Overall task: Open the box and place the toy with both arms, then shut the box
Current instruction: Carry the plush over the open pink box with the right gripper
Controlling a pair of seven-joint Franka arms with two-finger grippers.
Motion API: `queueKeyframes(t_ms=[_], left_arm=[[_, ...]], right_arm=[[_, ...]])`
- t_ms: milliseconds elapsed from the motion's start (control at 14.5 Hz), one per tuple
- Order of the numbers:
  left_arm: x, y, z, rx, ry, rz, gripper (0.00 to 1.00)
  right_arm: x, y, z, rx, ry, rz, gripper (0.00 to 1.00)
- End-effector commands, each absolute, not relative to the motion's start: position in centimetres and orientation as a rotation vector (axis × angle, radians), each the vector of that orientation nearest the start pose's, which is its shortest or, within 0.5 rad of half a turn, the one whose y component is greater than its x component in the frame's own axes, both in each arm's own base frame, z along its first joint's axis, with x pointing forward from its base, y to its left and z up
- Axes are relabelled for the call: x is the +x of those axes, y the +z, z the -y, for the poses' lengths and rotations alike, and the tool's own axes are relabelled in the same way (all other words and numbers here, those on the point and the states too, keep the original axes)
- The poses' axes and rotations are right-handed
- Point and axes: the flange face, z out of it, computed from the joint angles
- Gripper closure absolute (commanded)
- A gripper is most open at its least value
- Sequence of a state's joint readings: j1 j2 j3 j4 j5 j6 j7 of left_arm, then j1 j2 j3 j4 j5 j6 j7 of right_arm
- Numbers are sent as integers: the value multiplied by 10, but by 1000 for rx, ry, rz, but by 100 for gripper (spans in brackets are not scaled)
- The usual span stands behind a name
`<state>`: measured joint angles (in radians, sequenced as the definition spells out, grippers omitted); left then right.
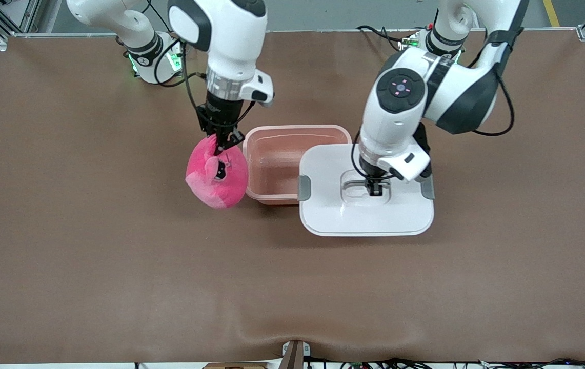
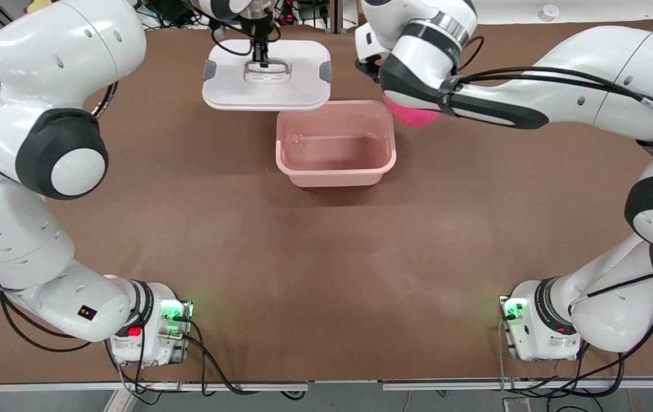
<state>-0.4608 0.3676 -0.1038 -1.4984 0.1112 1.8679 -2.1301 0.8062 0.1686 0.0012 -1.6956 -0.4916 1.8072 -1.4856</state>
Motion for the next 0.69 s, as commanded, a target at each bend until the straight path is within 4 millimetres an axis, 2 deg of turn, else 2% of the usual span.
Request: queueKeyframes(t_ms=[0,277,346,553,622], left_arm=[[575,466,320,-2265,-131,2137,100],[584,472,294,-2276,-134,2130,100],[589,473,280,-2276,-135,2129,100],[595,475,257,-2291,-137,2116,100],[599,476,247,-2300,-129,2108,100]], right_arm=[[445,488,-447,910,-340,-2509,100],[410,457,-480,921,-408,-2496,100],[406,450,-486,922,-419,-2494,100],[402,423,-494,967,-455,-2479,100],[390,421,-502,959,-455,-2471,94]])
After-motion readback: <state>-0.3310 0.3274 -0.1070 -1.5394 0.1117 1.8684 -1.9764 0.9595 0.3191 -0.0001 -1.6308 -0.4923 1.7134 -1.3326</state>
